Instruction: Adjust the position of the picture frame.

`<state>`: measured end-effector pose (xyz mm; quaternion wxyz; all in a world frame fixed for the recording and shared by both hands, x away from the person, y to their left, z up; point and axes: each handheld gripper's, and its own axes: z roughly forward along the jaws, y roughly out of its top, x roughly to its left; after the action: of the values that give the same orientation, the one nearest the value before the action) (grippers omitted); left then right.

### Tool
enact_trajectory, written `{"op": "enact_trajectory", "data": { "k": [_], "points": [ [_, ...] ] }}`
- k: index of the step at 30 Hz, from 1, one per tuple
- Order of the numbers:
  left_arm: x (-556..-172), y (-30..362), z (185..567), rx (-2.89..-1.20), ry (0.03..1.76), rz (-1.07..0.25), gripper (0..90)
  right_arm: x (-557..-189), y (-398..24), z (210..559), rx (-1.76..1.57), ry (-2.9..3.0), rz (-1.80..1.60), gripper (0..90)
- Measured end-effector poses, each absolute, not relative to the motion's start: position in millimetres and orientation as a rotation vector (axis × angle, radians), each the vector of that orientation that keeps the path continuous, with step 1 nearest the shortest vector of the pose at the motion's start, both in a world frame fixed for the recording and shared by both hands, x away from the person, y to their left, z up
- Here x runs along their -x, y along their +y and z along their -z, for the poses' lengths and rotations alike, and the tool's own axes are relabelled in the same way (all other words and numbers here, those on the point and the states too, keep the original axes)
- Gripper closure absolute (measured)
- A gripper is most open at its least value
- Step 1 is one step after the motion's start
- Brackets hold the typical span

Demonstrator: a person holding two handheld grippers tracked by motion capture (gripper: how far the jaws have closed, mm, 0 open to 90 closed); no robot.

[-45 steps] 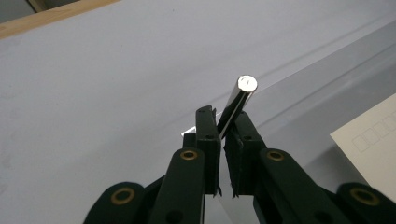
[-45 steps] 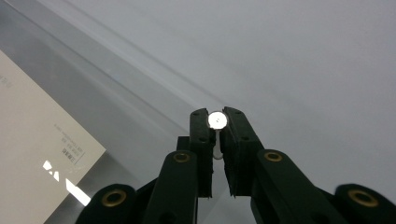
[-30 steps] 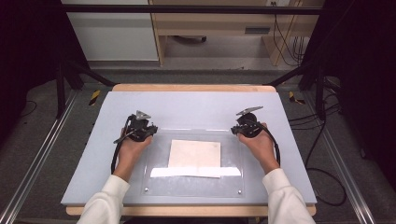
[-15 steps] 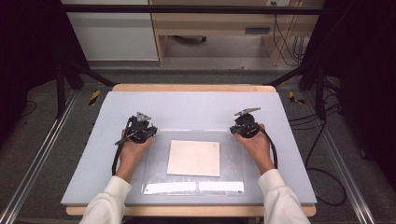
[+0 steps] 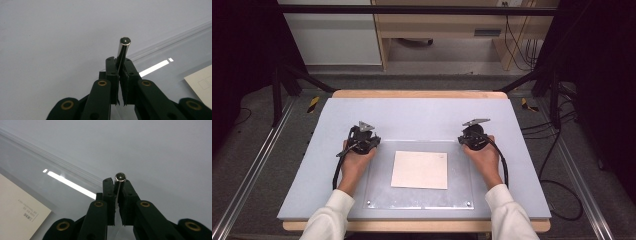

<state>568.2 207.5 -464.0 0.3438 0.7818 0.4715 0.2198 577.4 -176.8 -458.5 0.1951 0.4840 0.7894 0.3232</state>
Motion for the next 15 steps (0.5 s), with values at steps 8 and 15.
{"op": "enact_trajectory", "data": {
  "k": [8,15],
  "points": [
    [-569.2,207.3,467.8,-2.037,1.234,-0.558,84.9,-576.5,-177.2,463.4,-1.369,2.203,-0.914,84.4],
    [-568.8,207.0,468.5,-2.027,1.236,-0.563,84.9,-575.3,-177.5,462.7,-1.387,2.183,-0.898,77.6]
  ]
}}
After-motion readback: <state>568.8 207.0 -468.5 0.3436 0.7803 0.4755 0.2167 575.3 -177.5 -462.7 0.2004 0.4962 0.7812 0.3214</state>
